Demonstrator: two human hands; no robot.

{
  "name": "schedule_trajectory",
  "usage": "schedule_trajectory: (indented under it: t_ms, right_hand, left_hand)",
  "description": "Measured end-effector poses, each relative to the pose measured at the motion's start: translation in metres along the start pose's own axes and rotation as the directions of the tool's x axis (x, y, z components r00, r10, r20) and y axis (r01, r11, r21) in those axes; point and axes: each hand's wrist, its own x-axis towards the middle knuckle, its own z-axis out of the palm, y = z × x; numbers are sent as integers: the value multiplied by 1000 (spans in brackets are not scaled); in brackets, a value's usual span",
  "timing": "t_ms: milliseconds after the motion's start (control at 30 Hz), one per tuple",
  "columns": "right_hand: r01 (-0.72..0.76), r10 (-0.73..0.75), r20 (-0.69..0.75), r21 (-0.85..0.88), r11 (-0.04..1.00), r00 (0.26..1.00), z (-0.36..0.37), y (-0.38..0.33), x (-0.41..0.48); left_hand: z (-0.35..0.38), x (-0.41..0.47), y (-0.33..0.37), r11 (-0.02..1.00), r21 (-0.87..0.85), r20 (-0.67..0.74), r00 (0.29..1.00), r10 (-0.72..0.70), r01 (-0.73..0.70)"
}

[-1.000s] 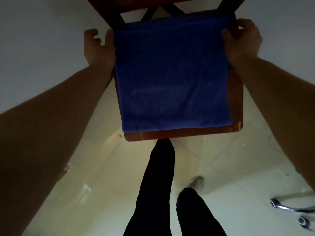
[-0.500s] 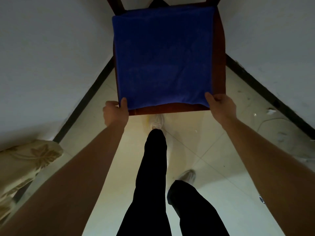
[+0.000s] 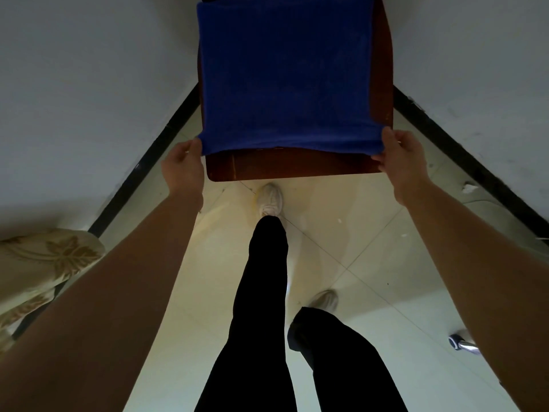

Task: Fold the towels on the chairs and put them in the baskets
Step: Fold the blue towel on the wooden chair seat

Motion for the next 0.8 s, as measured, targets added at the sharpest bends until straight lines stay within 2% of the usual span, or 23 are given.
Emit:
schedule_trajectory:
  t_ms: [133,233,300,367,433,500,600,733,800]
  right_hand:
    - [29,-35,-17,-271,962,999,-2,3,0]
    - [4,-9,-13,-348,937,1000,-1,6,-2]
    - [-21,22,-1,-331,943,1000,1,7,-4]
    - [-60,74,38,-277,959,997,4,8,-6]
    - [-110,132,84,-222,969,988,7,10,-7]
    - [-136,160,119,-193,972,980,8,12,-9]
    - [-120,143,105,-200,972,984,10,20,-8]
    - [-21,18,-11,-326,945,1000,5,25,-13]
    - [-22,16,-17,-457,889,1000,3,29,-16]
  left_hand:
    - [-3,1,8,973,-201,-38,991,-126,116]
    - [-5,3,6,946,-257,-9,979,-204,195]
    - [-4,5,1,976,-159,22,989,-145,147]
    - [-3,2,-5,999,45,90,996,4,-8]
    - [-6,0,-12,941,279,202,970,137,-191]
    - [-9,5,-23,872,404,293,942,163,-277]
    - [-15,9,-34,883,414,290,951,104,-223]
    - [-18,10,-33,918,361,137,983,120,-162]
    - [-18,9,-34,928,354,74,993,92,-113]
